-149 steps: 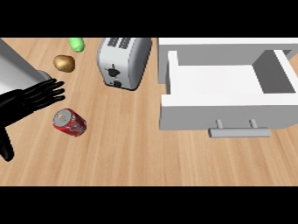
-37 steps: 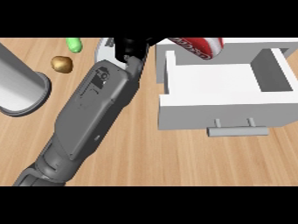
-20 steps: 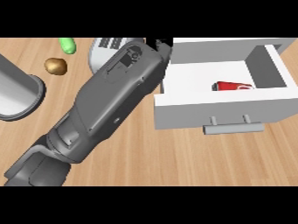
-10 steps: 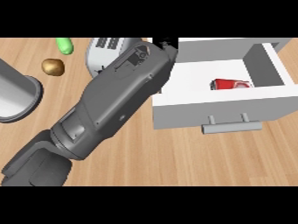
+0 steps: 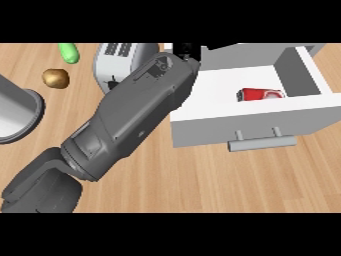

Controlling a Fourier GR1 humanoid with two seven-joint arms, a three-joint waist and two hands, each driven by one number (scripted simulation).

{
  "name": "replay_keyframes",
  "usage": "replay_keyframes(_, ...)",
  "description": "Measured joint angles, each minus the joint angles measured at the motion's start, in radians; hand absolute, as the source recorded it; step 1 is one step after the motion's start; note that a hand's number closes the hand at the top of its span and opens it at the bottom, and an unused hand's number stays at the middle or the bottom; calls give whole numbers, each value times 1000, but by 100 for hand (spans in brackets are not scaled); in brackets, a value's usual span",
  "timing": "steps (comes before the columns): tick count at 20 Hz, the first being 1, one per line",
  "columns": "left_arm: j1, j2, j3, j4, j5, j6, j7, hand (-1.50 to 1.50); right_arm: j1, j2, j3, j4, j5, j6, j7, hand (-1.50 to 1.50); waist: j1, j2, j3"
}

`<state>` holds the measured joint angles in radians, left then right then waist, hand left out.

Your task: Pick up the can, place it into the drawer and close the drawer

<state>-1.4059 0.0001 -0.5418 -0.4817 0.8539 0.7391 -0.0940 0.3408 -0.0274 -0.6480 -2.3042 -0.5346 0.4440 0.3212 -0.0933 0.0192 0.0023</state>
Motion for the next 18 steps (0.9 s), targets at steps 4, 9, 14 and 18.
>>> replay_keyframes(4, 18, 0, -27, 14, 33, 17, -28, -150, 3, 0, -4, -9, -6, 0, 5, -150, -2, 0, 0)
replay_keyframes(9, 21, 0, -45, 34, 68, 27, -58, -150, 0, -3, -5, -13, -7, -11, 18, -150, 1, 0, -1)
replay_keyframes(14, 18, 0, -69, 24, 108, 48, -80, -150, -24, -8, -6, 11, 17, -1, -4, -150, 3, 0, 0)
replay_keyframes(18, 11, 0, -56, 29, 130, 37, -111, -150, -46, -50, -43, -26, 87, 33, -75, -150, 3, 1, 0)
